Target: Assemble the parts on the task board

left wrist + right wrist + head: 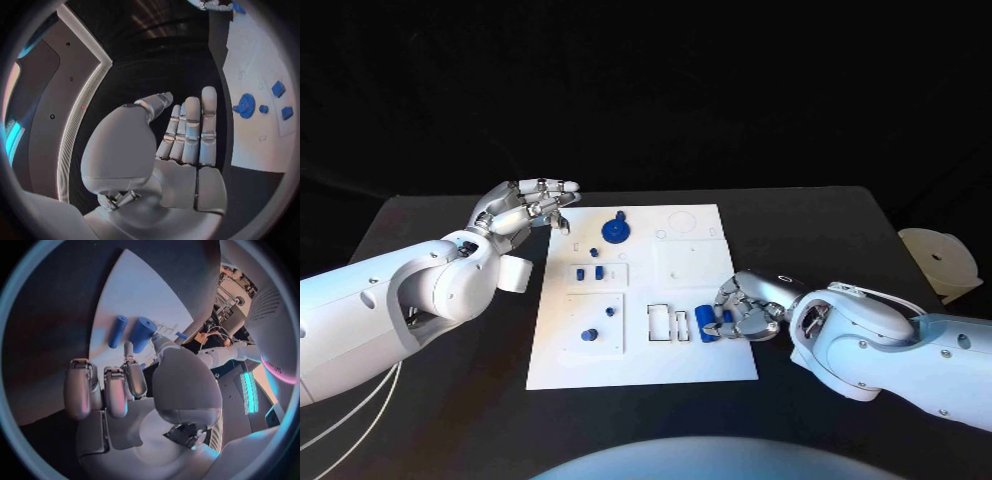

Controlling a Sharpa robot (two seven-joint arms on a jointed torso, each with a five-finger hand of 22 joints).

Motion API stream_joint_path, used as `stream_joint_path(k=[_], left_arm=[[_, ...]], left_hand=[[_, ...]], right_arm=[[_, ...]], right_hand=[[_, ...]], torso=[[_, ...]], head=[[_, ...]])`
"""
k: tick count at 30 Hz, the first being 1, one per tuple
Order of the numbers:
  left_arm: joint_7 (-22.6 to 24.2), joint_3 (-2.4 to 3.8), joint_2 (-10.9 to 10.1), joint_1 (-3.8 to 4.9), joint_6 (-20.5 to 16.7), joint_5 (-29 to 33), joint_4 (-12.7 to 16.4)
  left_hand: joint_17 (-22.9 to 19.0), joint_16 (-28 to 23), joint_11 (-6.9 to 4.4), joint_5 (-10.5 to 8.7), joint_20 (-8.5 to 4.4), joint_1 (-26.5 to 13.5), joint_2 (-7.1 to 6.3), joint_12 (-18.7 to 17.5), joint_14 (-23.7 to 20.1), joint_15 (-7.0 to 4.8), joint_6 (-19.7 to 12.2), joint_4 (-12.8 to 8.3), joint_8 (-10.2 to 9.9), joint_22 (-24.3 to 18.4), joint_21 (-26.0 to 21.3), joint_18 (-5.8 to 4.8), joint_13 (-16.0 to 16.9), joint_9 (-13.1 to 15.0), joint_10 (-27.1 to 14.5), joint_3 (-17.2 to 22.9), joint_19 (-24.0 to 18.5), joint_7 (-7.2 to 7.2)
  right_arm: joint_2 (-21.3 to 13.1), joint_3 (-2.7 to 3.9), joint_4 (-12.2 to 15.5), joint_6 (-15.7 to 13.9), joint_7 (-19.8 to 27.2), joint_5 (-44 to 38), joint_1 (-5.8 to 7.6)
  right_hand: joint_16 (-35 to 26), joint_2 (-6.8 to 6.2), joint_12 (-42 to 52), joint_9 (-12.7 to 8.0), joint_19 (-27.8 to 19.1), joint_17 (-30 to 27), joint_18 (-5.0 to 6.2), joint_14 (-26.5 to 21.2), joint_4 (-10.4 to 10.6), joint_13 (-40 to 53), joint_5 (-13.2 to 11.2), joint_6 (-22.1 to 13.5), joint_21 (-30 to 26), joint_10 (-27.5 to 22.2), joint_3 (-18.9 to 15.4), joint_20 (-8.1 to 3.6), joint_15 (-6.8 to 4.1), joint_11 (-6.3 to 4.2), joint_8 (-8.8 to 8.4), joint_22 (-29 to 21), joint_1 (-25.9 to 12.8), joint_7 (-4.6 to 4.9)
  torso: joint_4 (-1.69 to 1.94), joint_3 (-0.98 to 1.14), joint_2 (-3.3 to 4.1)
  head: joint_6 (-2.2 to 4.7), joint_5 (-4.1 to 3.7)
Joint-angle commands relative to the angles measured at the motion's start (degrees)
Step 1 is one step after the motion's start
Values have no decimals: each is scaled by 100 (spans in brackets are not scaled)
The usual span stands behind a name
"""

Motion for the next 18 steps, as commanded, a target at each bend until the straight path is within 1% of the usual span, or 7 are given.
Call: stream_joint_path(k=[1, 7, 10, 14, 16, 18], left_arm=[[23, 3, 9, 0, 101, -14, 13], [17, 3, 4, -1, 106, -14, 13], [15, 3, -1, -1, 107, -14, 15], [10, 2, -8, -1, 111, -14, 20], [7, 2, -11, -1, 112, -14, 22], [5, 2, -13, -1, 113, -15, 22]], left_hand=[[-6, 29, -5, 16, 10, 2, 46, 32, -40, 3, -27, 8, 20, -9, -34, 83, 9, 7, -46, -26, -14, -5], [-8, 33, -3, 17, 14, -6, 53, 48, -46, 6, -32, 13, 30, -13, -40, 83, 12, 9, -67, -34, -17, -5], [-8, 33, -3, 17, 14, -6, 53, 48, -46, 6, -32, 13, 30, -13, -40, 83, 12, 9, -67, -34, -17, -5], [-8, 33, -3, 17, 14, -6, 53, 48, -46, 6, -32, 13, 30, -13, -40, 83, 12, 9, -67, -34, -17, -5], [-8, 33, -3, 17, 14, -6, 53, 48, -46, 6, -32, 13, 30, -13, -40, 83, 12, 9, -67, -34, -17, -5], [-8, 33, -3, 17, 14, -6, 53, 48, -46, 6, -32, 13, 30, -13, -40, 83, 12, 9, -67, -34, -17, -5]], right_arm=[[79, -2, -53, 26, -113, -218, -33], [232, -2, -195, 115, -209, -355, -97], [291, -2, -257, 162, -262, -427, -130], [364, -1, -313, 203, -308, -479, -172], [392, -1, -326, 179, -321, -478, -195], [406, -1, -321, 64, -320, -440, -213]], right_hand=[[33, 2, 23, 11, 54, 702, -110, 434, 1, 7, -33, -32, -2, 12, -46, -13, -31, 1, 34, 774, -50, 5], [33, 30, 22, 25, 51, 701, -109, 433, 2, 12, -35, -36, -8, 8, -83, -12, -30, 1, 41, 772, -73, 5], [30, 39, 23, 31, 49, 692, -108, 431, 0, 16, -35, -31, -13, 9, -92, -12, -30, 0, 47, 770, -75, 3], [29, 77, 25, 58, 48, 690, -108, 430, -14, 27, -9, -4, -15, 8, -117, -13, -35, -8, 76, 773, -32, -8], [31, 97, 31, 74, 49, 698, -108, 432, -20, 41, 12, 8, -14, 13, -128, -16, -40, -14, 91, 776, 15, -15], [29, 129, 41, 90, 52, 692, -109, 430, -23, 59, 42, 20, -9, 21, -131, -20, -45, -21, 106, 782, 70, -22]], torso=[[3, -3, -3], [13, -5, -2], [6, -9, -7], [1, -7, -4], [3, -6, -5], [6, -7, -9]], head=[[-11, 4], [-19, 6], [-28, 12], [-30, 20], [-31, 19], [-34, 19]])
